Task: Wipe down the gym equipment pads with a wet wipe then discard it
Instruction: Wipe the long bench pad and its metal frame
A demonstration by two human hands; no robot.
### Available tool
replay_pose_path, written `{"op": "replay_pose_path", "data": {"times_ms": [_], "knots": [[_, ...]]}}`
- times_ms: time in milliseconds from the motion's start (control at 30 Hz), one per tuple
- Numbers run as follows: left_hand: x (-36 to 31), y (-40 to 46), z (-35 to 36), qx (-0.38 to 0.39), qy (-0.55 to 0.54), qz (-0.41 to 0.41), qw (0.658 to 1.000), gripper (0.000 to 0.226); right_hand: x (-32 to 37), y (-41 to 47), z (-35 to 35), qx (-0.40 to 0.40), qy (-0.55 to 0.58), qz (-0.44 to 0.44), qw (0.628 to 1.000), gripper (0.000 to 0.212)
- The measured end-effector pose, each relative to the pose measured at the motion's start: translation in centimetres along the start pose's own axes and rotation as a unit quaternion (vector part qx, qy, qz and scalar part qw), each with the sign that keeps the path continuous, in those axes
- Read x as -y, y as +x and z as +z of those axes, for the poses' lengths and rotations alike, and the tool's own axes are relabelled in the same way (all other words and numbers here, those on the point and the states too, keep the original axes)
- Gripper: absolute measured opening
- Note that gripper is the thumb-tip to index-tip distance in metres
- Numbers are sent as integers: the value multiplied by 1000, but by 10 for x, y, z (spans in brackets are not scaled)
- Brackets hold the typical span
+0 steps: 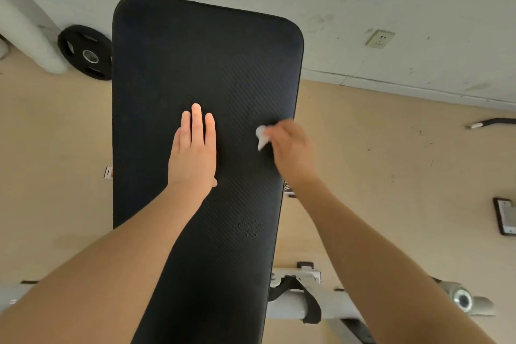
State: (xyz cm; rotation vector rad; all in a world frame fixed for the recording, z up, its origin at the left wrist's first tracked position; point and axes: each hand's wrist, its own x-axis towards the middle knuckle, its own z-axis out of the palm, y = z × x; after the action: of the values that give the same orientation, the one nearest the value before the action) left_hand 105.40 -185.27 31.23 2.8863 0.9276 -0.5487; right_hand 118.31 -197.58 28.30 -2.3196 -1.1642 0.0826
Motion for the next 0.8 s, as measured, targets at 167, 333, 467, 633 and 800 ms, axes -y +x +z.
{"op": "replay_pose_path", "data": {"times_ms": [167, 333, 467, 633, 800], "knots": [[3, 5, 6, 2, -2, -3, 1000, 124, -7, 89, -30, -116, -11, 20, 993, 22], [0, 4, 5, -6, -24, -11, 1000, 124, 2, 25, -1, -78, 34, -42, 995, 12], [4, 2, 3, -9, -43, -7, 999, 122, 11, -42, 31, 49, -6, -166, 985, 17], [6, 2, 7, -13, -47, 5, 999, 125, 17, 30, 9, 25, -12, -131, 991, 15], [8, 6, 10, -19, -40, 11, 999, 125, 36, 85, 4, -150, 16, 48, 987, 20]]}}
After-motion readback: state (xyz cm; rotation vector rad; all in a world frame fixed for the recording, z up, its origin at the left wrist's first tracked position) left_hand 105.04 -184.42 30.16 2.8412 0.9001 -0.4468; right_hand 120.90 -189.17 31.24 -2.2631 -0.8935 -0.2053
